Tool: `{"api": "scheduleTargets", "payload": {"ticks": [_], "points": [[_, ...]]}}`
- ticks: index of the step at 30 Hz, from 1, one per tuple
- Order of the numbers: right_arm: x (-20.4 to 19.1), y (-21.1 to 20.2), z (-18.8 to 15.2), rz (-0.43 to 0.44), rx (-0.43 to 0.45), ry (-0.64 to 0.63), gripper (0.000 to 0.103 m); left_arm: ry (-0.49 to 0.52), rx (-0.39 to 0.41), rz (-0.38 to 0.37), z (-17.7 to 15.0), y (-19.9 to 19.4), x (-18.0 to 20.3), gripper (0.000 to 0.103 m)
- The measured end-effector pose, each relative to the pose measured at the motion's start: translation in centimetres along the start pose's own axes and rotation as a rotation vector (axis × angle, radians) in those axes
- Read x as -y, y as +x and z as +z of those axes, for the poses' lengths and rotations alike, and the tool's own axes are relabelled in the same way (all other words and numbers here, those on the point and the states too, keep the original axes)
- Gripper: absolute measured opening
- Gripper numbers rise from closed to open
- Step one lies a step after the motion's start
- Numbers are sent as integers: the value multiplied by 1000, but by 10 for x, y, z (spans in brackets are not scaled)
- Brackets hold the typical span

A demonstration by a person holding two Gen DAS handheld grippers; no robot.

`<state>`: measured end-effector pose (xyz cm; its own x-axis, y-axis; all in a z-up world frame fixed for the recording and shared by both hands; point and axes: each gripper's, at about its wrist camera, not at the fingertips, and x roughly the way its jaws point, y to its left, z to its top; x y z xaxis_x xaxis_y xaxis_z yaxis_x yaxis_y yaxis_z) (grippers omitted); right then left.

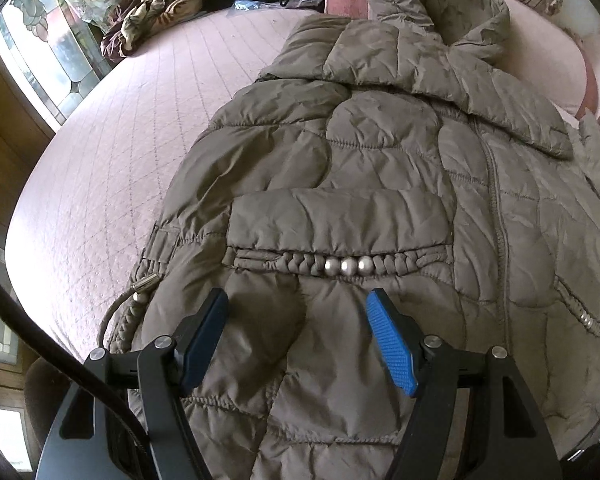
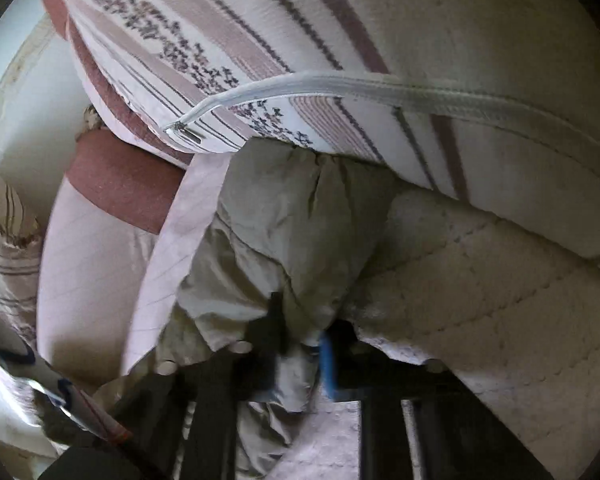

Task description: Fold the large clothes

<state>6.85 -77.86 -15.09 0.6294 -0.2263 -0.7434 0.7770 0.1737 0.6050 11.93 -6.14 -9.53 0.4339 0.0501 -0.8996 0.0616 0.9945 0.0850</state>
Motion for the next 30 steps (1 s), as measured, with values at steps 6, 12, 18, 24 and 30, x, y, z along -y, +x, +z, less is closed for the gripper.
{"api": "scheduleTargets", "payload": {"ticks": [6,12,18,24,30], "points": [[-58,-48,-13,-21,59,-174,10,-18,14,-40,-5,-10,-11,71],[-156,-116,-62,146,67,-304,10,-59,55,-74,-12,-27,-36,71],[-262,-147,-164,285,-12,-505,10,-52,126,-56,-20,-42,-63,71],[-348,-124,-307,330,-144,-721,9,-58,248,-76,15,-37,-81,71],[-391,-66,-442,265,-261,-917,9,-103,330,-62,66,-8,-98,71]]}}
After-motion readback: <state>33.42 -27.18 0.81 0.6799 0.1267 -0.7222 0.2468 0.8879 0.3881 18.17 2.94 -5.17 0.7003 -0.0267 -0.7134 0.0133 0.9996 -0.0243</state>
